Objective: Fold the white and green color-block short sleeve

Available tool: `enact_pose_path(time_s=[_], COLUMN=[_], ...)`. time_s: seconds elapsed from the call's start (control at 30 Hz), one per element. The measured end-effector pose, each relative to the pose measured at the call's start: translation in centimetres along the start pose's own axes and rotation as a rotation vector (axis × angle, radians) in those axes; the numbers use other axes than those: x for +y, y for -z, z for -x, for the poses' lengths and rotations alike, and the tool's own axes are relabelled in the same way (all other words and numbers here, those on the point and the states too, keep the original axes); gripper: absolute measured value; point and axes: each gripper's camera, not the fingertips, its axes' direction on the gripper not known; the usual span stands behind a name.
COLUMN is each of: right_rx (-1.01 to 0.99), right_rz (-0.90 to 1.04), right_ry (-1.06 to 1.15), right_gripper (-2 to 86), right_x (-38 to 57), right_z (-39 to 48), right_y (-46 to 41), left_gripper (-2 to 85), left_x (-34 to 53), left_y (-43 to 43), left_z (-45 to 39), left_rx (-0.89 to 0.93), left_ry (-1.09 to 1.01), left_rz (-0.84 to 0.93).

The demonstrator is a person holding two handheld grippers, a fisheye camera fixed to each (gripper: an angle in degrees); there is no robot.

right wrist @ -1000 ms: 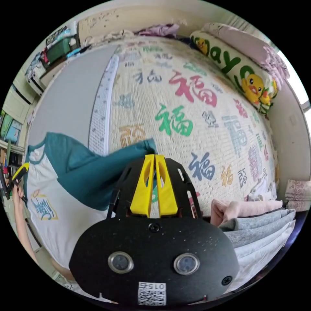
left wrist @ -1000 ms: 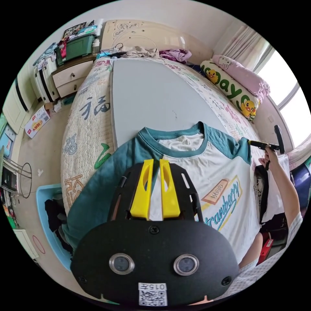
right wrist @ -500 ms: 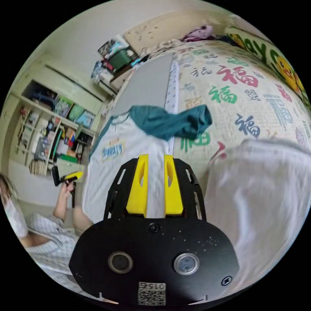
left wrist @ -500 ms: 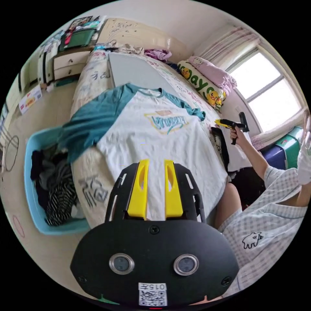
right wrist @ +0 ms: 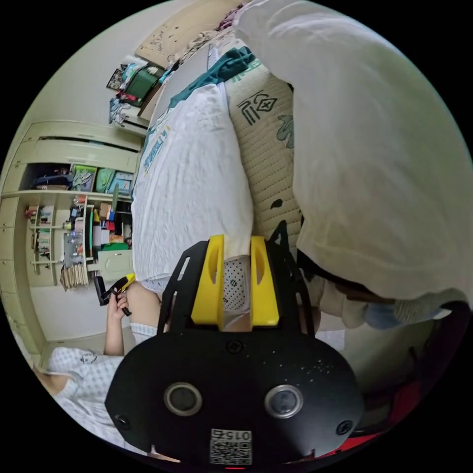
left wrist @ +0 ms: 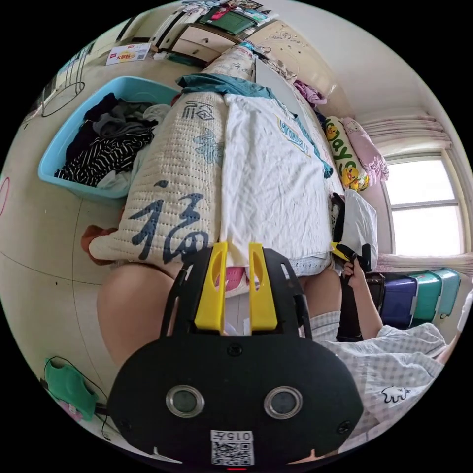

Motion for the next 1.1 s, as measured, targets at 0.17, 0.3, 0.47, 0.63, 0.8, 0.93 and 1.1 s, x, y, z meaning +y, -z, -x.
enact_pose_path(time_s=[0.17, 0.3, 0.47, 0.63, 0.8, 0.93, 1.1], right_rx=[0.019, -0.002, 0.031, 0.088, 0.164, 0.224, 0.254], right_rz=[-0.075, -0.087, -0.069, -0.066, -0.051, -0.024, -0.013], right_ry=[0.02, 0.038, -0.006, -0.03, -0.021, 0.008, 0.02], right_gripper=[1.3, 0.6, 0.3, 0.2, 0.2, 0.3, 0.4], right_x=[3.5, 6.6, 8.4, 9.0, 9.2, 9.4, 9.6], right_z=[0.5, 0.3, -1.1, -1.2, -0.8, -0.3, -0.2], right_y=[2.4, 3.3, 1.8, -0.8, -3.0, -5.3, -7.8], left_gripper=[-0.3, -0.7, -0.9, -0.9, -0.8, -0.9, -0.9], left_x=[0.6, 2.7, 4.5, 4.5, 3.7, 4.0, 3.9], left_y=[-0.5, 0.9, 2.4, 1.6, -0.1, -0.5, -1.5], left_z=[-0.2, 0.4, 1.5, 0.1, -2.1, -4.4, -6.6], left_rx=[-0.005, 0.029, 0.062, -0.003, -0.106, -0.197, -0.264], left_ry=[-0.038, -0.018, 0.044, 0.033, -0.004, -0.043, -0.065], left_rz=[0.032, -0.05, -0.113, -0.058, 0.032, 0.042, 0.07])
